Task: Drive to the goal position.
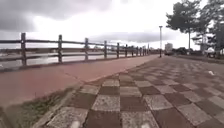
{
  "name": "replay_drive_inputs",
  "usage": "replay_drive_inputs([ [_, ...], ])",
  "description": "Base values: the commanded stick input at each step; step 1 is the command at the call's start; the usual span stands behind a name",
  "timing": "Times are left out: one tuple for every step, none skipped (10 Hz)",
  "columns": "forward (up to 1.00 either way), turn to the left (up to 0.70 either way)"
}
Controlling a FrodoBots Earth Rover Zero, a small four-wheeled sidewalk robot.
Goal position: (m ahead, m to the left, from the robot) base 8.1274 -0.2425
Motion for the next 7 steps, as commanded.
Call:
replay_drive_inputs([
  [0.7,0.0],
  [0.7,0.0],
  [0.7,0.0],
  [0.7,0.0],
  [0.7,0.0],
  [0.7,0.0],
  [0.7,0.0],
])
